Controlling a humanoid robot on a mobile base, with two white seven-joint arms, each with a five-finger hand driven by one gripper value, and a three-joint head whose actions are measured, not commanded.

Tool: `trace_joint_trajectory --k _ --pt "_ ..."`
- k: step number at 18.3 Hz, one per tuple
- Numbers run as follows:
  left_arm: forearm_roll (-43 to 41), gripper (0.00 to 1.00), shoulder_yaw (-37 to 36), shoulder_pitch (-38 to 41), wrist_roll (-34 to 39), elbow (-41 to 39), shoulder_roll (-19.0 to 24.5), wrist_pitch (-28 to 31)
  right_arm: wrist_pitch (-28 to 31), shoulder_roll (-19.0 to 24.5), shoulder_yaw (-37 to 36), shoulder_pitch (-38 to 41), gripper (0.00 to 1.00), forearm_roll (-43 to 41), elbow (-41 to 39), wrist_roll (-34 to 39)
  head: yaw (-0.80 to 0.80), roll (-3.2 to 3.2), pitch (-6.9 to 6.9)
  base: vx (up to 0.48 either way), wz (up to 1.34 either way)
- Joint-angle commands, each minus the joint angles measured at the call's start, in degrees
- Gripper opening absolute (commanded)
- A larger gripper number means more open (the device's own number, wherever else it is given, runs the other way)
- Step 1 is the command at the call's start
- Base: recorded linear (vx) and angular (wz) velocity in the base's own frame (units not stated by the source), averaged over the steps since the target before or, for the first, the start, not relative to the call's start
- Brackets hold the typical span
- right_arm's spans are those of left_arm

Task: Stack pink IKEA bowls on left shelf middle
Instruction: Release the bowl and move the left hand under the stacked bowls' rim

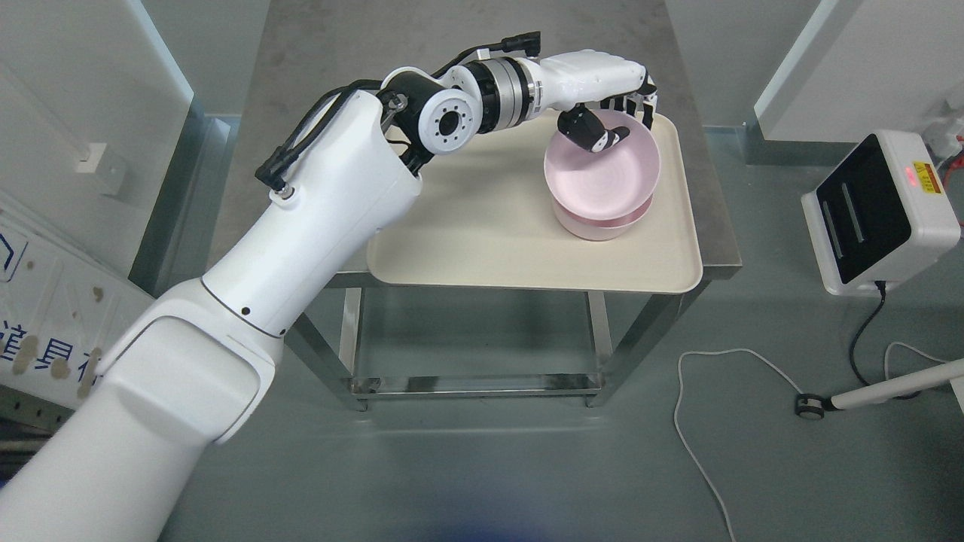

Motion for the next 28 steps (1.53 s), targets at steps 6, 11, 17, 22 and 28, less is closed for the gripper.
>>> trace_joint_trajectory --k 6,11,17,22,28 --pt "6.6 0.89 24.9 4.3 5.6 -0.6 0.6 -3.8 0.0 -1.0 -0.6 0.0 1.0 0.4 0.0 0.0 0.0 0.0 0.0 0.0 0.0" --pt "23.1 0.9 28.9 20.2 1.7 -16.4 0.6 -6.6 0.0 -1.0 -0.5 0.0 1.0 0.4 0.0 0.0 0.0 0.0 0.0 0.0 0.0" --pt "22.9 0.89 26.4 26.7 -6.2 -25.4 0.6 -6.6 0.0 -1.0 -0.6 0.0 1.0 0.4 0.0 0.0 0.0 0.0 0.0 0.0 0.0" --pt "3.5 0.84 16.3 25.7 -6.2 -25.4 2.6 -5.9 0.0 -1.0 -0.6 0.0 1.0 0.4 0.0 0.0 0.0 0.0 0.0 0.0 0.0" --pt "-10.5 0.79 9.3 22.9 -8.9 -23.5 1.6 0.8 0.0 -1.0 -0.6 0.0 1.0 0.4 0.0 0.0 0.0 0.0 0.0 0.0 0.0"
